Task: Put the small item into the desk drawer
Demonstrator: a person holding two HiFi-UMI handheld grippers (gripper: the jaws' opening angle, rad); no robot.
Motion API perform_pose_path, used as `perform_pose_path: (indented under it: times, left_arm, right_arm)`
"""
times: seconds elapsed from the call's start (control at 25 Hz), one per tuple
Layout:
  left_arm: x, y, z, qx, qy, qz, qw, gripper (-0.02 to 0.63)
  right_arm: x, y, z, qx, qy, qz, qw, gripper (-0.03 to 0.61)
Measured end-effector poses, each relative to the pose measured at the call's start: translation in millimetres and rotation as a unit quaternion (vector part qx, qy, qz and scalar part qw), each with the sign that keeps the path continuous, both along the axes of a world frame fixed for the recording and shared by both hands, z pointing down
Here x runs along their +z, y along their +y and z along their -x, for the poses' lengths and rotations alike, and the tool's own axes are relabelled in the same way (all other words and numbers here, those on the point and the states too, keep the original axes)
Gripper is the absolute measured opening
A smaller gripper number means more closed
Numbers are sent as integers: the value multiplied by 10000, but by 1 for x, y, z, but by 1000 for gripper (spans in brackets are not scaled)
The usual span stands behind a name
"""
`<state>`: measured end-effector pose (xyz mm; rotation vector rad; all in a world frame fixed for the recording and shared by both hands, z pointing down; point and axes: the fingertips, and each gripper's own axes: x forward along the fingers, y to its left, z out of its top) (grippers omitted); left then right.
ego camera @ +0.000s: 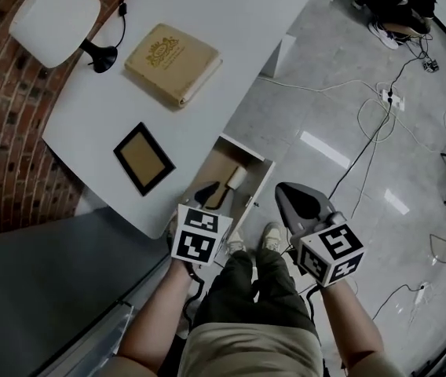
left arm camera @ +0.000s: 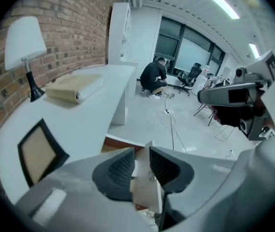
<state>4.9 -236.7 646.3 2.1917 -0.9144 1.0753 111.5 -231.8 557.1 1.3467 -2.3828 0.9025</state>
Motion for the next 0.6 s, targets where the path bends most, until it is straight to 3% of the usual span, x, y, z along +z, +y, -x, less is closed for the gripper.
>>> perform_pose_path:
  times: [0.28,0.6]
  left_arm:
    - [-137,-1,11,75,314,-1241,9917,84]
    - [-258,15,33,63,538,-2382,9697,34]
  right_arm:
    - [-111,13,10,-36,0,-687,9976,3]
    - [-210,38,28,-238,72,-1470,9888,3]
